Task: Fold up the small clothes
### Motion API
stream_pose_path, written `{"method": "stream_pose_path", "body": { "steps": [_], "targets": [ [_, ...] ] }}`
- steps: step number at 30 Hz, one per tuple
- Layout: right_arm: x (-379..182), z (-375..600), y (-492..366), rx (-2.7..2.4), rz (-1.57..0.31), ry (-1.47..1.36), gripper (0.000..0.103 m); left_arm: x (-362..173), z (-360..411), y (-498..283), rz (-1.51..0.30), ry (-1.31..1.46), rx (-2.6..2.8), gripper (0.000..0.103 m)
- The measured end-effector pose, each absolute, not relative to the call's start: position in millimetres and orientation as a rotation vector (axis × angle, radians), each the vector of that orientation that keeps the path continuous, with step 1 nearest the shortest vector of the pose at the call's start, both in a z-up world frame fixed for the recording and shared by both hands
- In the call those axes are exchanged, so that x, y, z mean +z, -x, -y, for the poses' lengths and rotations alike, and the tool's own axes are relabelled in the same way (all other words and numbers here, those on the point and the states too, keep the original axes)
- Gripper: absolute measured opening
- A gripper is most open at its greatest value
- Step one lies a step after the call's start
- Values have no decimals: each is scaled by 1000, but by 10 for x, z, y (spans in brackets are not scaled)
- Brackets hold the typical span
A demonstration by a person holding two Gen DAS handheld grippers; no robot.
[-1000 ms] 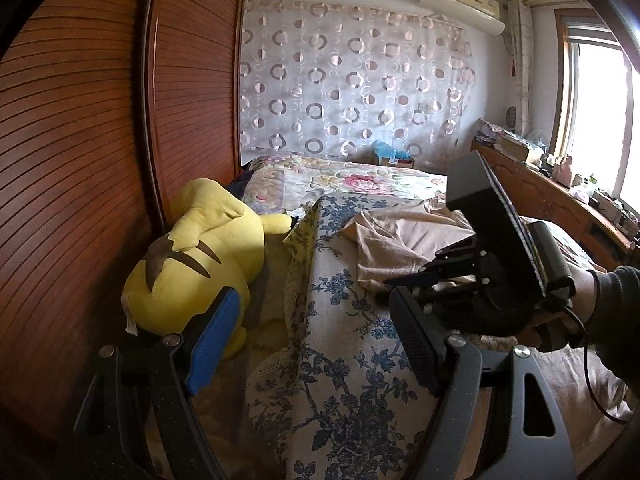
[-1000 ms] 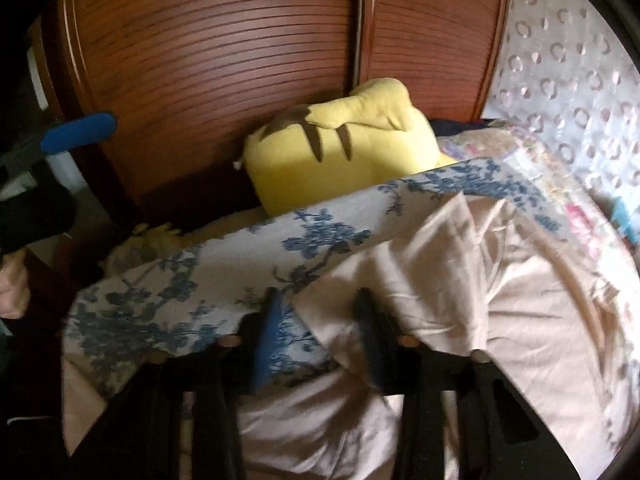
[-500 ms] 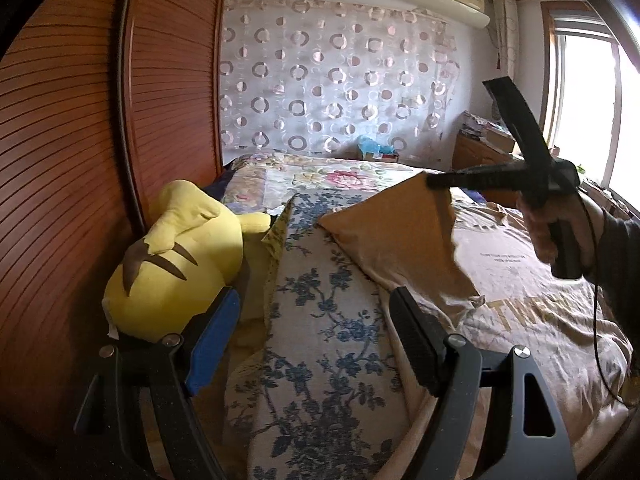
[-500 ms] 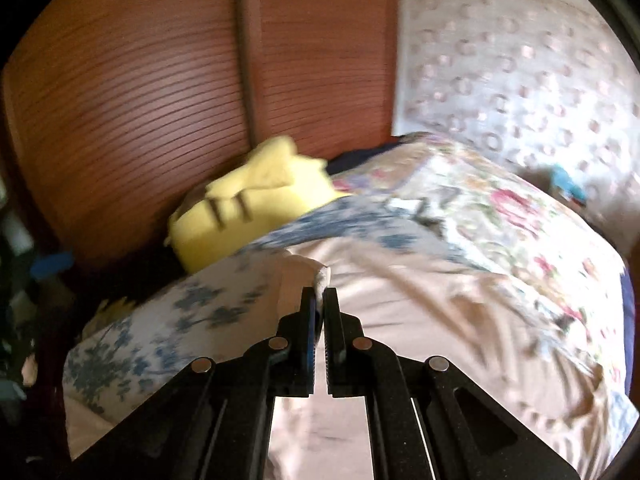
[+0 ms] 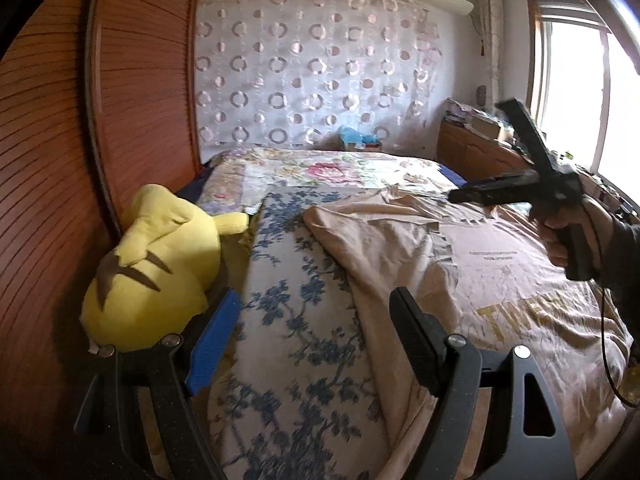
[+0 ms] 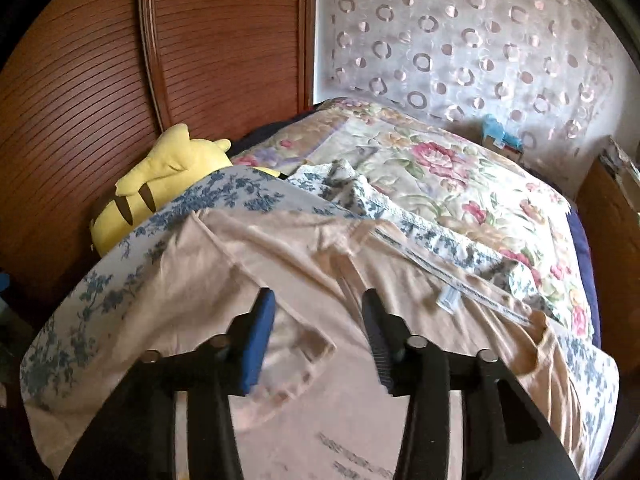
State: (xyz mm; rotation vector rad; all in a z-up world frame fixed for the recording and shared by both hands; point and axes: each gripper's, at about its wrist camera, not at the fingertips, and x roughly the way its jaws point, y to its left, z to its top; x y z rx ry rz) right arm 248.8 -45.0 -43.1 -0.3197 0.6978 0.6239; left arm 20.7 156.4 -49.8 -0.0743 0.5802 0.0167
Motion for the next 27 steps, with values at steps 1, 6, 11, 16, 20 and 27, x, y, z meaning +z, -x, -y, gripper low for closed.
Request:
{"method": "stream_pose_path", "body": {
  "steps": [1, 6, 11, 16, 20, 27],
  "targets": [
    [-433, 525, -2460, 620, -699, 312, 49, -502, -1554, -269, -586, 76, 4, 78],
    [-484, 1003, -2199, 600, -713, 316, 49, -531, -1495, -568, -635, 74, -49, 70],
    [-696, 1581, -1946, 539, -765, 314, 49, -556, -1409, -848, -680, 60, -91, 58],
    [-821, 1963, -1788, 475, -790, 305, 49, -595, -1348, -1121, -719, 39, -88, 55],
    [-883, 2107, -1753, 465, -802, 272, 49, -661, -1341, -1344, -751, 21, -76, 54],
    [-867, 2152, -1670, 461, -765, 246, 50, -831, -1471, -1628, -824, 76, -68, 46]
  ]
}}
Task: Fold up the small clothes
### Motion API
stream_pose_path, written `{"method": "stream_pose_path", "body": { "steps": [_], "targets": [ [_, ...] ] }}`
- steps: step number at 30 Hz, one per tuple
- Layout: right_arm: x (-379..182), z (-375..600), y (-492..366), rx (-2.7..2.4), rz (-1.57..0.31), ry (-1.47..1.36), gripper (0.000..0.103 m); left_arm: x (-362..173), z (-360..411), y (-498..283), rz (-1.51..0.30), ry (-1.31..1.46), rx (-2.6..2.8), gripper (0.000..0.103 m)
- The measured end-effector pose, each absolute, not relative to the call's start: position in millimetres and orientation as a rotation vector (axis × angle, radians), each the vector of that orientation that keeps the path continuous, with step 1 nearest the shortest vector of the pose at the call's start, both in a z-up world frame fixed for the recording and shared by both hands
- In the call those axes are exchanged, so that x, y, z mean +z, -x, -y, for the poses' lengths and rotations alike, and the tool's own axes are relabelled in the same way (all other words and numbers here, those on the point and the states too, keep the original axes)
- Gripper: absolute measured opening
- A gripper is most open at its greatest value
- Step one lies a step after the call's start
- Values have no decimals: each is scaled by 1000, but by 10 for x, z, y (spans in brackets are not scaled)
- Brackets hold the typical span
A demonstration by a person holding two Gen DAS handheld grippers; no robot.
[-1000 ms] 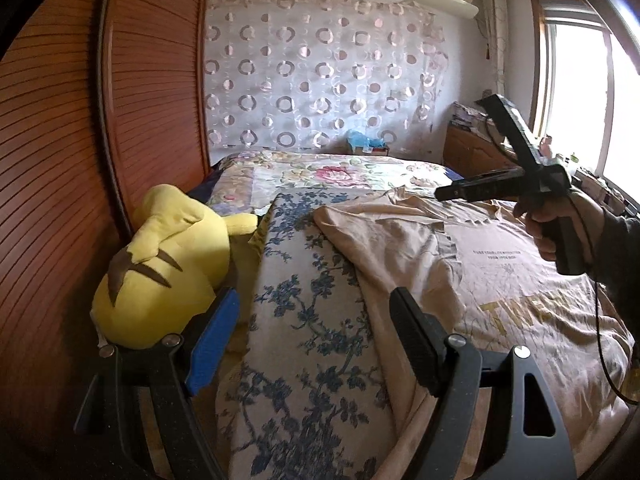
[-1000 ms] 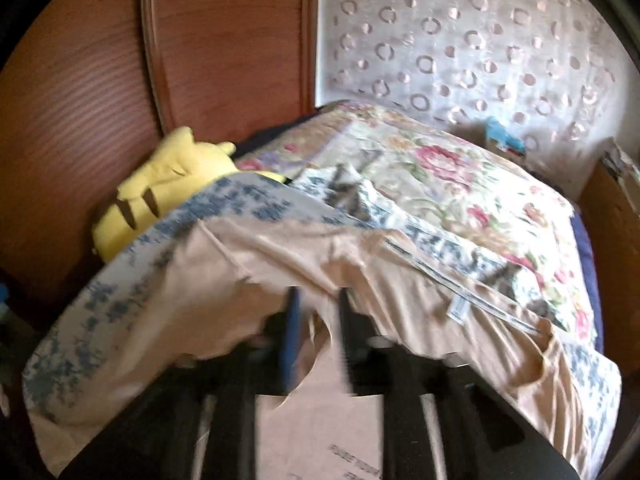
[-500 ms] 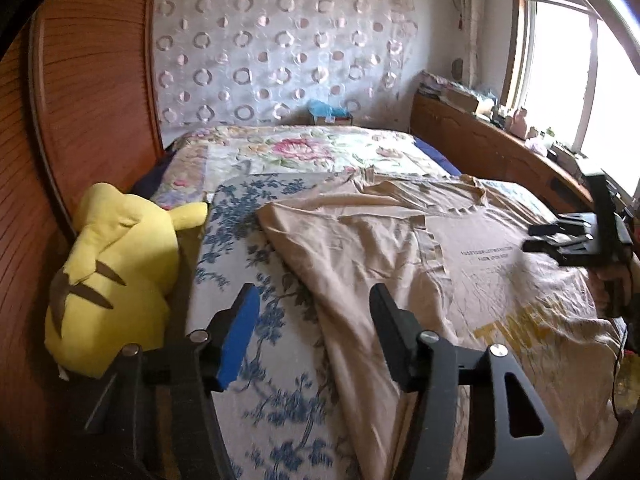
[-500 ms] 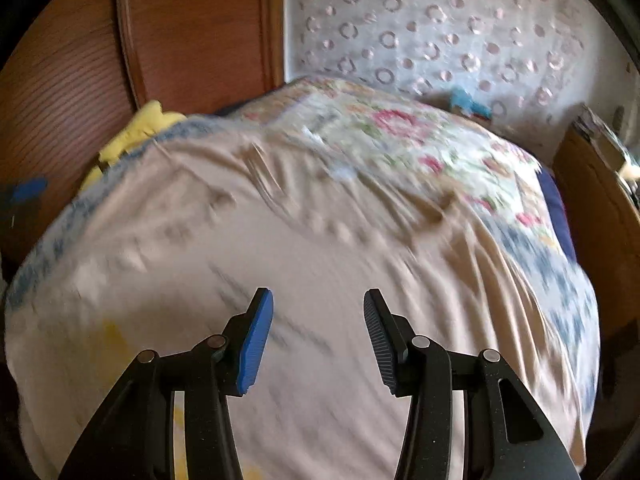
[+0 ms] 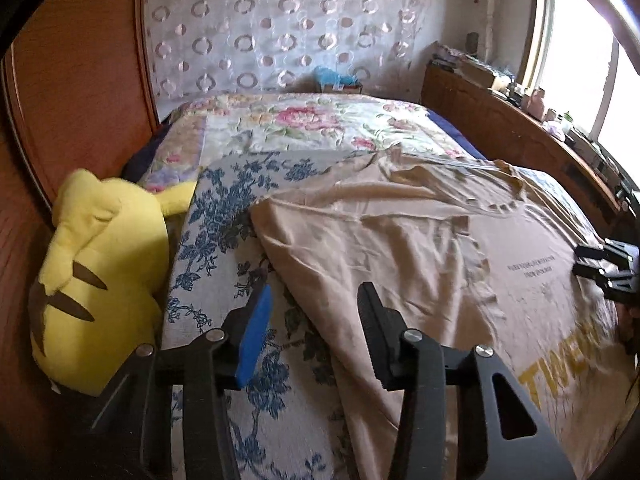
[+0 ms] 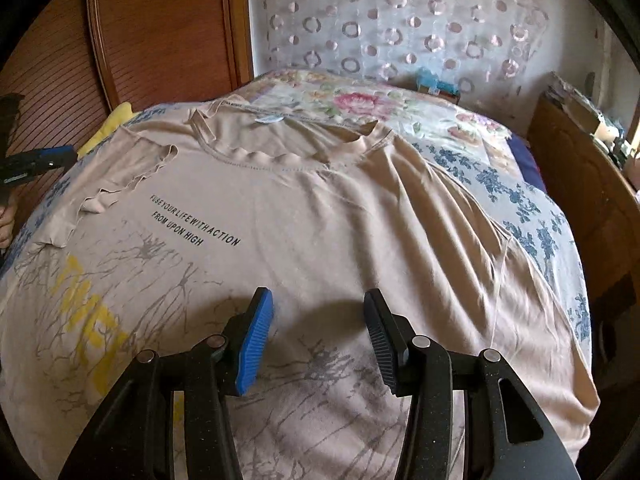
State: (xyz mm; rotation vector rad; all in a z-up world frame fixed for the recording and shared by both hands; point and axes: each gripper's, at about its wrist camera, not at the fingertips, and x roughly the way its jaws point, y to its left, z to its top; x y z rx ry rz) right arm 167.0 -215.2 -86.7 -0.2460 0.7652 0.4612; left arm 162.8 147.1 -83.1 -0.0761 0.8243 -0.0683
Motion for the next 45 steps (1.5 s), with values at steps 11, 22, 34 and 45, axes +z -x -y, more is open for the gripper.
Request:
{"method": "stream_pose_path", "body": {
  "steps": [11, 22, 34, 45],
  "targets": [
    [-864, 2176, -1652, 457, -765, 249, 51, -972, -1524, -1755, -874, 175, -116, 21],
    [-850, 2189, -1658, 459, -767, 248, 51, -779, -1756, -1829, -840, 119, -44, 3],
    [-848, 2189, -1663, 459, -766, 250, 52, -576, -1715, -1516, -750, 74, -41, 37],
    [-844, 2194, -1664, 460, -765, 251, 52, -360, -1127, -1095, -637, 9, -135, 77]
  ]
}}
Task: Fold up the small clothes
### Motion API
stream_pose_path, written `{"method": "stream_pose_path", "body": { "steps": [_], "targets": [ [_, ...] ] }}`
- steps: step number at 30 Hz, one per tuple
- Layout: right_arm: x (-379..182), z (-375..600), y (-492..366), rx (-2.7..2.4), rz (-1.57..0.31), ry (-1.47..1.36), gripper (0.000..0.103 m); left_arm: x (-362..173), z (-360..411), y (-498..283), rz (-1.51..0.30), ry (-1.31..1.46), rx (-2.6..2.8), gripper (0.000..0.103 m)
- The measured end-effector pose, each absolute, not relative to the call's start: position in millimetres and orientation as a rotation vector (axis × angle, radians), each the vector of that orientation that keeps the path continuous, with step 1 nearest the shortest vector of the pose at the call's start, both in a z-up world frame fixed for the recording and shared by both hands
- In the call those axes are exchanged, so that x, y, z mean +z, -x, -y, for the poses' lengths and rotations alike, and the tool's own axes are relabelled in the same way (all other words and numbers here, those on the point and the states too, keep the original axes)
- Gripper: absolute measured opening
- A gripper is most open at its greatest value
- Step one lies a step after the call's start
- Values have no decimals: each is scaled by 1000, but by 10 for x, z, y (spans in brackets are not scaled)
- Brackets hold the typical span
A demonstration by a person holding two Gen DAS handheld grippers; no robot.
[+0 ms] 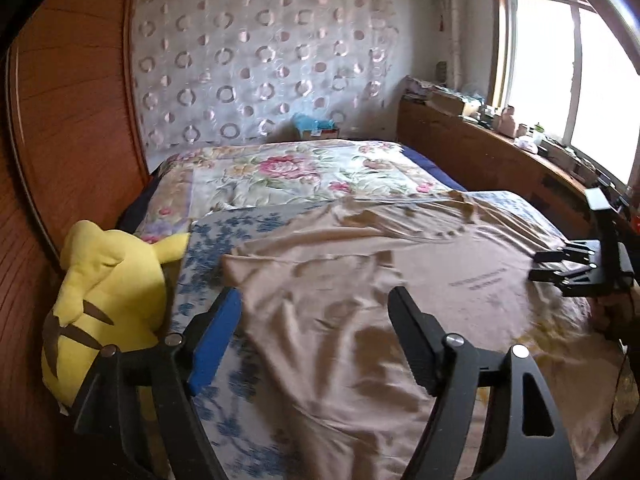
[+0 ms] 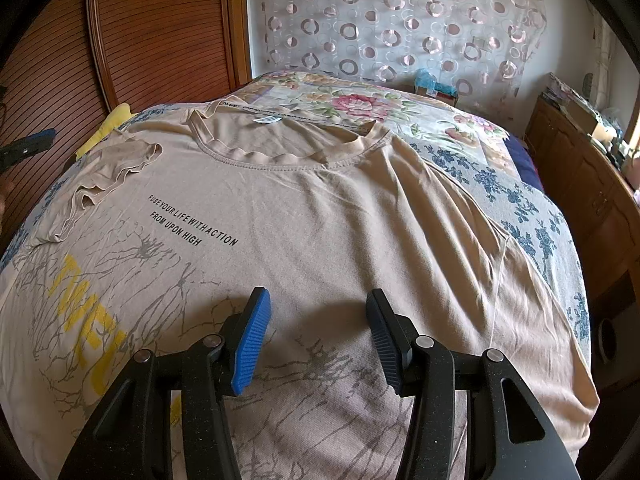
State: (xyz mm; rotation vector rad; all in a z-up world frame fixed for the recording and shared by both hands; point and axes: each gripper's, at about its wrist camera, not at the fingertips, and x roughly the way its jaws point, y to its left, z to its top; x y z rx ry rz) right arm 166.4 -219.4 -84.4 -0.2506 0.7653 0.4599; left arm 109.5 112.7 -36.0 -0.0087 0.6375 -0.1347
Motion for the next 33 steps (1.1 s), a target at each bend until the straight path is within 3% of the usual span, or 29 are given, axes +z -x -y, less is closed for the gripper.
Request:
{"method": "stream_pose_path", "body": {
  "steps": [22, 33],
  "targets": [
    [-814, 2248, -1653, 444, -764, 243, 53, -444, -169, -730, -636, -15, -186, 77],
    [-611, 2871, -1111, 355, -685, 155, 56, -447, 143, -663, -609, -6, -207, 77]
  ]
}}
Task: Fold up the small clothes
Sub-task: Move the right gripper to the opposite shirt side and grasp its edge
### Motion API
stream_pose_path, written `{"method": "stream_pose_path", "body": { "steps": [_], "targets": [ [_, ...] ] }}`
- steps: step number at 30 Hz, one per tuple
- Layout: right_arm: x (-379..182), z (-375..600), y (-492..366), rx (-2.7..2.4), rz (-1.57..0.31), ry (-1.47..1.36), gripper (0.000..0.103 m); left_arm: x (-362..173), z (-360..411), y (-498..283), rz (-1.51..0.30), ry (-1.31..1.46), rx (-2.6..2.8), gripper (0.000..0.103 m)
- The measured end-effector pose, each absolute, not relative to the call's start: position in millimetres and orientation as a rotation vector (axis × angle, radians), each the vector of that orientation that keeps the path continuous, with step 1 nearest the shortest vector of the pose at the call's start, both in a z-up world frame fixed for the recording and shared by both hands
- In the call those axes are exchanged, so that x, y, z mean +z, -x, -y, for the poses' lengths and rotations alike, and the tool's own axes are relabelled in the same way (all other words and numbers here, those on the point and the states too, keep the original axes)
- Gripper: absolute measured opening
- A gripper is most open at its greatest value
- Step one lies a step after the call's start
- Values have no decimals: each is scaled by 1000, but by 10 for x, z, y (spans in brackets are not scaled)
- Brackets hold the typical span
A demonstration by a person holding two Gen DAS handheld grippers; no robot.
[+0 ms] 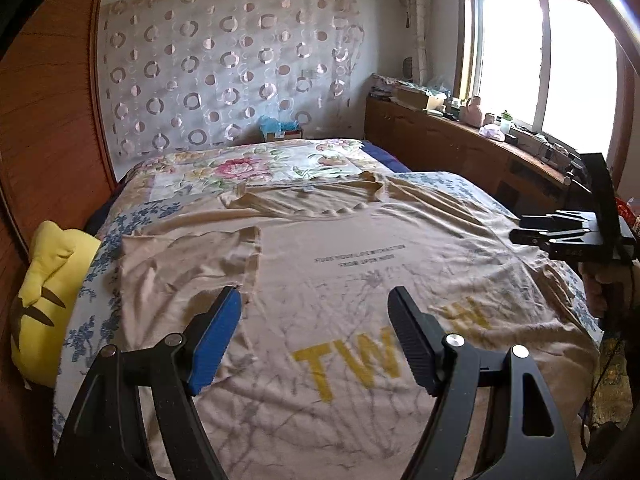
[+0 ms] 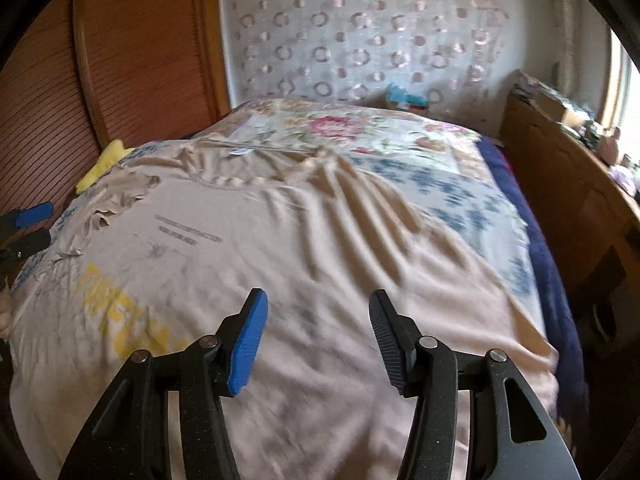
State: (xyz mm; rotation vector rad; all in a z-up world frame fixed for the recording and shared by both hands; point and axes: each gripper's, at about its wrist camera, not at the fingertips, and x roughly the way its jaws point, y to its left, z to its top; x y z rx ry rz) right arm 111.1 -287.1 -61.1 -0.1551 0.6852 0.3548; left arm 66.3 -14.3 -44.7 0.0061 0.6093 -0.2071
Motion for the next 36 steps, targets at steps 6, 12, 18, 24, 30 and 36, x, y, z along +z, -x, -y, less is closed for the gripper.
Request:
{"method": "stream_pose_path", "body": {
  "steps": [6, 12, 18, 24, 30, 36],
  "targets": [
    [-696, 3338, -937, 248, -685, 127, 56, -456, 421, -664, -583, -11, -248, 77],
    [-816, 3702, -899, 176, -715, 89, 56, -452, 735, -676, -573, -42, -308, 77],
    [-848, 3854, -913, 114, -740, 87, 56, -435, 916, -675, -575, -43, -354, 77],
    [-895, 4047, -1019, 60, -778, 35, 56, -451, 958, -648, -588, -53, -372, 77],
    [-948, 4134, -1093, 93, -806, -30, 56, -472, 976, -647, -597, -54, -380, 77],
    [-915, 4216, -1029, 128, -807, -19, 50, -487, 956, -642, -607, -52, -382, 77]
  ]
}}
